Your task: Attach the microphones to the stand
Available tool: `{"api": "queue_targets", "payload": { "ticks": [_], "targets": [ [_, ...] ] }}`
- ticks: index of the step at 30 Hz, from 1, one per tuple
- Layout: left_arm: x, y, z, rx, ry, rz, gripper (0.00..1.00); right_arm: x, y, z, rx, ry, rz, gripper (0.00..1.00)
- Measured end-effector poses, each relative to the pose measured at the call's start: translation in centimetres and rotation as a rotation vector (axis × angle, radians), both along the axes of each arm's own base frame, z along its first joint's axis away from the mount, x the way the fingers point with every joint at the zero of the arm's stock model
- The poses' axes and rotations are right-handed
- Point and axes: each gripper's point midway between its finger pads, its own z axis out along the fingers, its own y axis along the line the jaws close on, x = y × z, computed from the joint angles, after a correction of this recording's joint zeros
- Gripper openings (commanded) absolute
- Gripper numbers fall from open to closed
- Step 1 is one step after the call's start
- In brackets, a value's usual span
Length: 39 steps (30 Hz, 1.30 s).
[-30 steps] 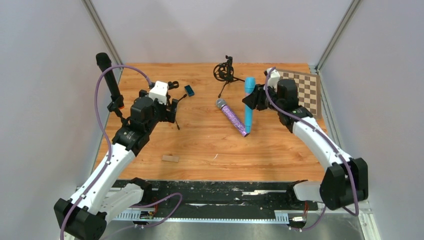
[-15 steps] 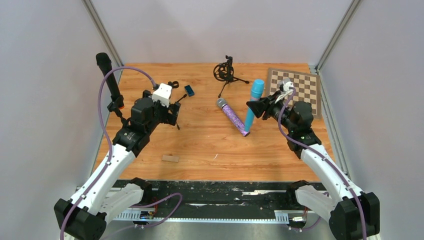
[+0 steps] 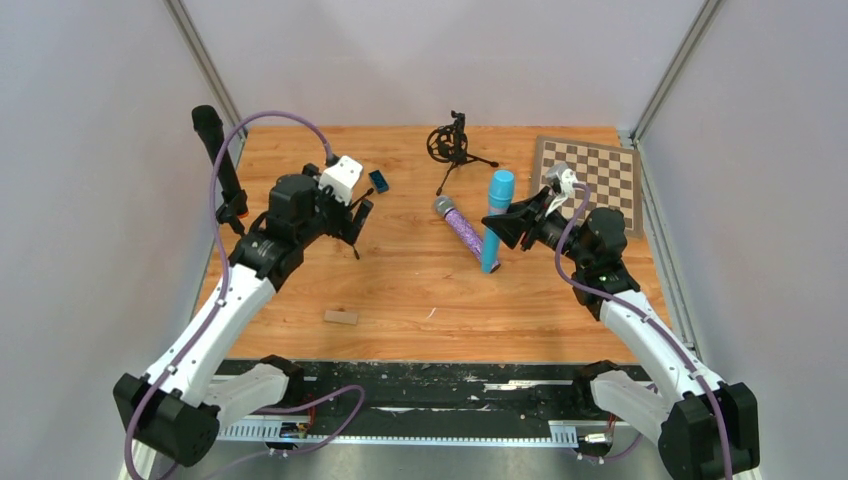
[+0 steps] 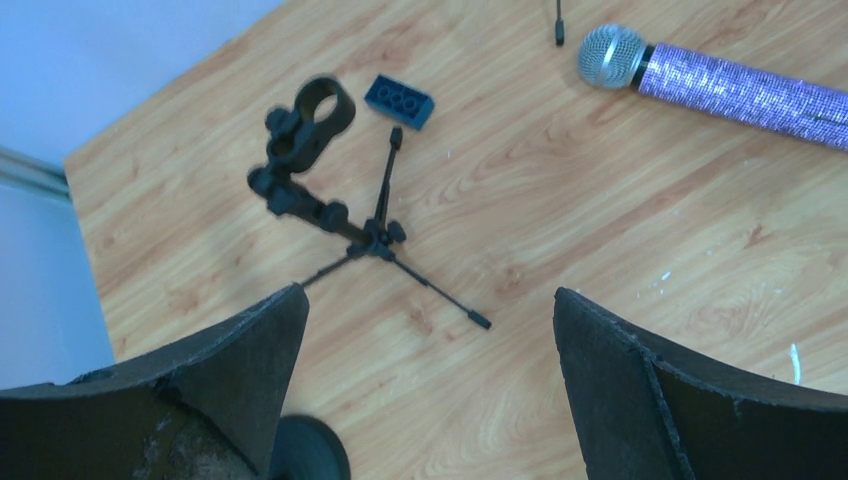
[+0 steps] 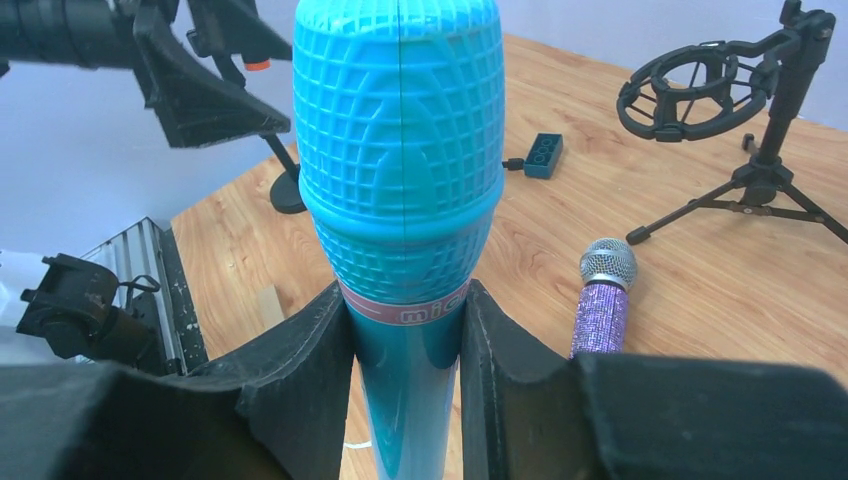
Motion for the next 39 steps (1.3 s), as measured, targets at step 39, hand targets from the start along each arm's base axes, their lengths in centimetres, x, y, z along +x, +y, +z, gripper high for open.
{"api": "queue_targets", "payload": {
  "ticks": [39],
  "targets": [
    [13.4,3.5,-3.6,0.225,0.319,0.150,0.98,1.5,-0.4,-1.6,0.014,0.066,-0.115,0.00]
  ]
}}
